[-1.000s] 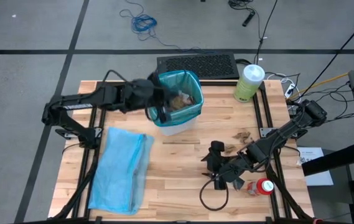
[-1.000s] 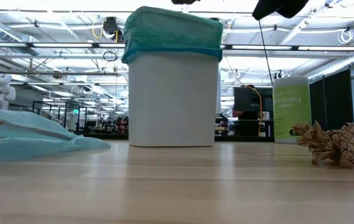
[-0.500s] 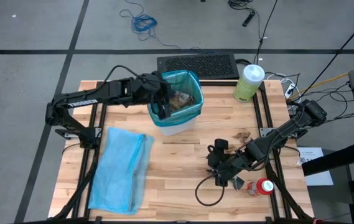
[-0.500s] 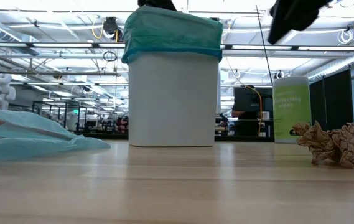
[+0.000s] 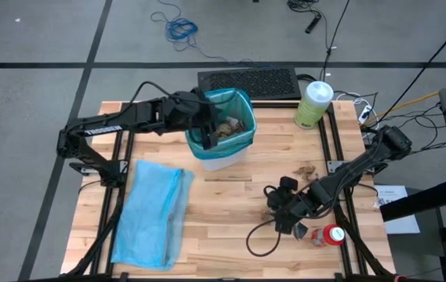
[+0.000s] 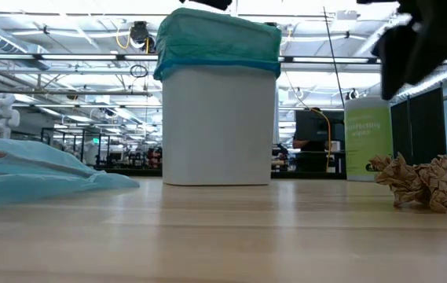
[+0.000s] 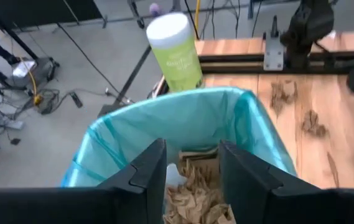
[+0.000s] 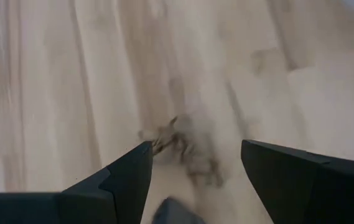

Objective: Place trash/remove bag and relplace
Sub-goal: Put the brown paper into the blue trash bag inside the white trash bin

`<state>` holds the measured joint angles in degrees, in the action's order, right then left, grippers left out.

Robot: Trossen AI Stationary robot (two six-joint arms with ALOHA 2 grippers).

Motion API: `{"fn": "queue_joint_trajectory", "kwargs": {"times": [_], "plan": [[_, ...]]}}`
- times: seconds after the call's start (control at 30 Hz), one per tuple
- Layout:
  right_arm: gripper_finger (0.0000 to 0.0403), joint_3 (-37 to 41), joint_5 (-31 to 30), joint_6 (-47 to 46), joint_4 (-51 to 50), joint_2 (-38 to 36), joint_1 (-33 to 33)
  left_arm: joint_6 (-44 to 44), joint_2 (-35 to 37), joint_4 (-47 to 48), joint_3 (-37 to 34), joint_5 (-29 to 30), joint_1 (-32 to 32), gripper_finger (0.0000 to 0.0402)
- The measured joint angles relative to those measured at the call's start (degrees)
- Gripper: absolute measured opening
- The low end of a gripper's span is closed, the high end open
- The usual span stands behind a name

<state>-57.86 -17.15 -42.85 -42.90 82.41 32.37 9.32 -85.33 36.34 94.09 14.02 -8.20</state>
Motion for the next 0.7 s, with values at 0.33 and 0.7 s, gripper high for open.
{"fn": "queue_joint_trajectory", "kwargs": {"times": [0.33, 0.7], "plan": [[0.0238, 12.8, 2.6, -3.0, 18.8, 0.0, -0.3, 0.0, 0.1, 0.3, 0.3, 0.1, 0.6, 0.0144], [0.0238, 16.1, 2.5, -4.7, 23.0, 2.9, -2.7, 0.1, 0.1, 5.3, 0.3, -7.9, 2.8, 0.0144]]}}
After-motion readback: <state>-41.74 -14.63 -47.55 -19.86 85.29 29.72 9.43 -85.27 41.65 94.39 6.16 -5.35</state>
